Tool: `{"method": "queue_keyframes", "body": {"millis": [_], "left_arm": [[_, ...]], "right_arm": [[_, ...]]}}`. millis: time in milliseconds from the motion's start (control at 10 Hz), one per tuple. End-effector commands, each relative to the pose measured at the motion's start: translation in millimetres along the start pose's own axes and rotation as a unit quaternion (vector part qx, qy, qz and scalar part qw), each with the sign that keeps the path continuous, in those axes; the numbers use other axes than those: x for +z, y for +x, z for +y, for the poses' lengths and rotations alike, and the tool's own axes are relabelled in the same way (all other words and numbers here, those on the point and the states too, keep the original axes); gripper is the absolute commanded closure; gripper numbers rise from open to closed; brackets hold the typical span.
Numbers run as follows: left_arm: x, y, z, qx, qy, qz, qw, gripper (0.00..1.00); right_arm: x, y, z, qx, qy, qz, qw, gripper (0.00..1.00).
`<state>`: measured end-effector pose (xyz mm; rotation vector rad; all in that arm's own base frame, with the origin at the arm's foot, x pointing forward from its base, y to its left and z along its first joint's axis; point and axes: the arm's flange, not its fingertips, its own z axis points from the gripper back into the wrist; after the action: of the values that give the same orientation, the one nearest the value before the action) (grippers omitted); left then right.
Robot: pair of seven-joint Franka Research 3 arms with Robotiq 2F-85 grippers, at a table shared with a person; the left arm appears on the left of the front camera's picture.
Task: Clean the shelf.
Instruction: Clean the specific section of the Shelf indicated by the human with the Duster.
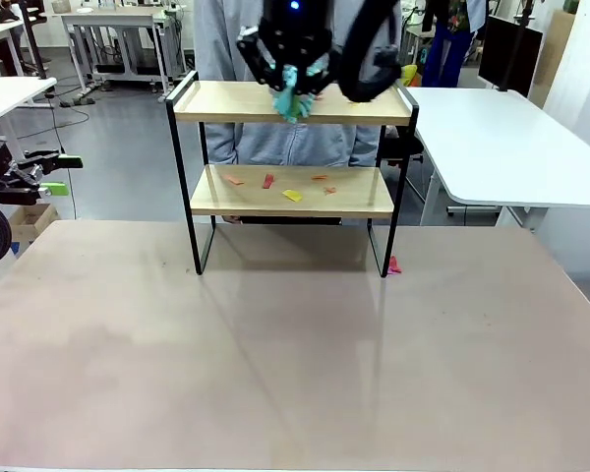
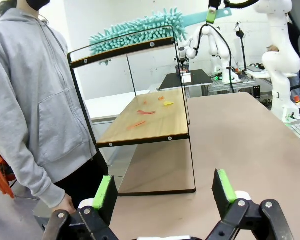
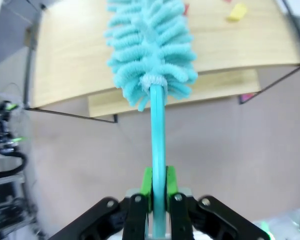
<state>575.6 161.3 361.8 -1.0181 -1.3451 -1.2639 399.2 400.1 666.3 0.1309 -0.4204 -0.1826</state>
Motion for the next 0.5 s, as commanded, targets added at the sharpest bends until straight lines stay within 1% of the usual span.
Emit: {"method": "queue_keyframes", "body": {"millis": [0,400], "left_arm": [[-3,2,-2,-0.003,0.001,0.003,1.0,0.0],[-3,2,-2,-0.003,0.001,0.003,1.0,0.0]], "right_arm": [[0,-10,-42,0.0,0.004,0.008,1.0,0.87],[13,4,-102,-0.028,-0.022,0.019,0.999,0.87]]}}
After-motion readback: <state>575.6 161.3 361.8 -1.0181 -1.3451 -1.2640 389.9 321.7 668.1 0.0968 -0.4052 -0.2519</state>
